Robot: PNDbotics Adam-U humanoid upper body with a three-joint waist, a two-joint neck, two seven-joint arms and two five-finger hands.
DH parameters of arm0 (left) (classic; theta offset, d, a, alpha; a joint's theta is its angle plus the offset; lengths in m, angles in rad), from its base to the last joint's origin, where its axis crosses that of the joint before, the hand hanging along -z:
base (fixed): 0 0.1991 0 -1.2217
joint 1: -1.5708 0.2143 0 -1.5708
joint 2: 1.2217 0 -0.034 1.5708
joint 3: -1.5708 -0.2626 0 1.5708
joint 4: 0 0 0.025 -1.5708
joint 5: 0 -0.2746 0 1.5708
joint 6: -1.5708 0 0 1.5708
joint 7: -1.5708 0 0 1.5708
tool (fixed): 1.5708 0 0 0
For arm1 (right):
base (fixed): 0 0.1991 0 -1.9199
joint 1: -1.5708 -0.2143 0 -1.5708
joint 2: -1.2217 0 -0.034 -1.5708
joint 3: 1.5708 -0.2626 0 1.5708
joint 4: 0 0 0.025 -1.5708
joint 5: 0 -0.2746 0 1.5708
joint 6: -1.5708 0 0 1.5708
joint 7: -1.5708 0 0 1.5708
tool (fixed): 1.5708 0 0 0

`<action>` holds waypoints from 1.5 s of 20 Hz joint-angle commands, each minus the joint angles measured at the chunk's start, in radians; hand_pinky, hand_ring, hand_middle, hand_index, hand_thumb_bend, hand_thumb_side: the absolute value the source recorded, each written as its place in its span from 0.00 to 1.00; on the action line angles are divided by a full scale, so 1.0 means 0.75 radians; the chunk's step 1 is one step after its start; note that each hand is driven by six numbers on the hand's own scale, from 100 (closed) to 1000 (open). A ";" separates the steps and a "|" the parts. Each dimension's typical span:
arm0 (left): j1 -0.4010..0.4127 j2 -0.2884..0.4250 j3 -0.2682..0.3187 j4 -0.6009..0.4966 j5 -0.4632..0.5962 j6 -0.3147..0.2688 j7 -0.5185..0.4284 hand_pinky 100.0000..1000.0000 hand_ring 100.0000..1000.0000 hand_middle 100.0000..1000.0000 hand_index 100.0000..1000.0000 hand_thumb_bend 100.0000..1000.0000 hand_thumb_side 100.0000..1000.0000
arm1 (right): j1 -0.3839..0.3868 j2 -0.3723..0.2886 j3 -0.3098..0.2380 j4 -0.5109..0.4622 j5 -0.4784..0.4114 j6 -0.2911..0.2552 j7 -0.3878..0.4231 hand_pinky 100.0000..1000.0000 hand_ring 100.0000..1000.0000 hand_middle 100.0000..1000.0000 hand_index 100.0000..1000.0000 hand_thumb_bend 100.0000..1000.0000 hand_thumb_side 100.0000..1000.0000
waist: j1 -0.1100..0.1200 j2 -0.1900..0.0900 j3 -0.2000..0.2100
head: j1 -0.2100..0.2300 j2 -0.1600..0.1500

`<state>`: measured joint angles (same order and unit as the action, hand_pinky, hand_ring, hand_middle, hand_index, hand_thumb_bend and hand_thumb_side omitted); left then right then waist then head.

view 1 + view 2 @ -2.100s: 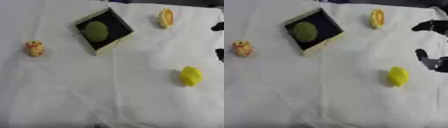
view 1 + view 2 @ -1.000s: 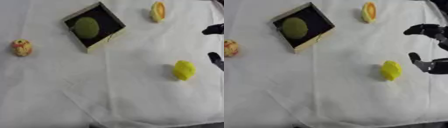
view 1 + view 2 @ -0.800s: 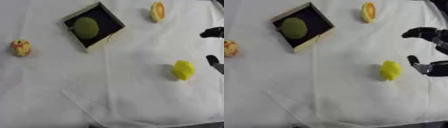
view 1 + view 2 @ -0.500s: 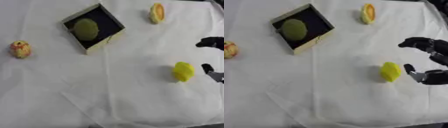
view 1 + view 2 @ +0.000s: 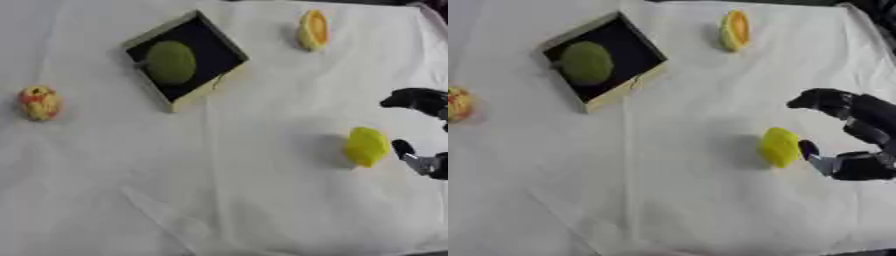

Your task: Pick up objects on the table and place them in the box.

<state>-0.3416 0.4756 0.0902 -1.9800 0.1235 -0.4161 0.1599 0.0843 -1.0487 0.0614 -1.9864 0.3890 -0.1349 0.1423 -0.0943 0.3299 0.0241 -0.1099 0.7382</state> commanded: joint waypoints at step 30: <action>-0.020 0.001 -0.007 -0.027 0.017 0.009 -0.034 0.69 0.74 0.71 0.81 0.00 0.52 | -0.032 0.013 0.065 -0.015 0.222 0.227 0.135 0.93 0.97 0.83 0.93 0.00 0.30 | 0.009 0.028 0.016 | -0.011 -0.017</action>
<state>-0.3437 0.4650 0.0838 -1.9800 0.1327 -0.4087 0.1377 0.0619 -1.0226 0.1185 -1.9862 0.5444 0.0290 0.2387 -0.0943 0.3551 0.0363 -0.1164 0.7368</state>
